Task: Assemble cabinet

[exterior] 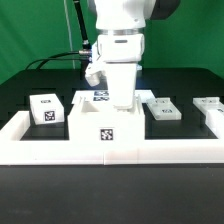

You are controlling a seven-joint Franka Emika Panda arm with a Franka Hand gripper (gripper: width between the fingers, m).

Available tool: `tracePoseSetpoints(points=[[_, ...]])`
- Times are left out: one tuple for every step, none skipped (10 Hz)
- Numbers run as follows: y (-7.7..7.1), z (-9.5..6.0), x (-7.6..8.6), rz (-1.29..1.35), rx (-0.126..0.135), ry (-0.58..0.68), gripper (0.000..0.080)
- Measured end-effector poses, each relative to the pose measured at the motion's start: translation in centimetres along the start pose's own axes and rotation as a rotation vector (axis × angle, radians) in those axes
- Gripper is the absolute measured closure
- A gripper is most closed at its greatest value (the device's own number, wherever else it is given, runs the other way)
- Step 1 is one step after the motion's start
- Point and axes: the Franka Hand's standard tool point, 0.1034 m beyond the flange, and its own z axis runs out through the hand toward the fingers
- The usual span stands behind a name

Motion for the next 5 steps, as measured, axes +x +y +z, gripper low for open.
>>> tracePoseSetpoints(points=[[0.4,0.1,1.6,-0.032,-0.014,0.010,0.0762],[0.4,0.2,2.8,-0.064,-0.016,0.015,0.0762],[0.3,0.3,3.9,-0.094,-0.015,0.015,0.0762],[0.4,0.4,5.1,-0.120,-0.015,0.015,0.0762],[0.4,0.4,4.8,-0.117,-0.015,0.014,0.0762]])
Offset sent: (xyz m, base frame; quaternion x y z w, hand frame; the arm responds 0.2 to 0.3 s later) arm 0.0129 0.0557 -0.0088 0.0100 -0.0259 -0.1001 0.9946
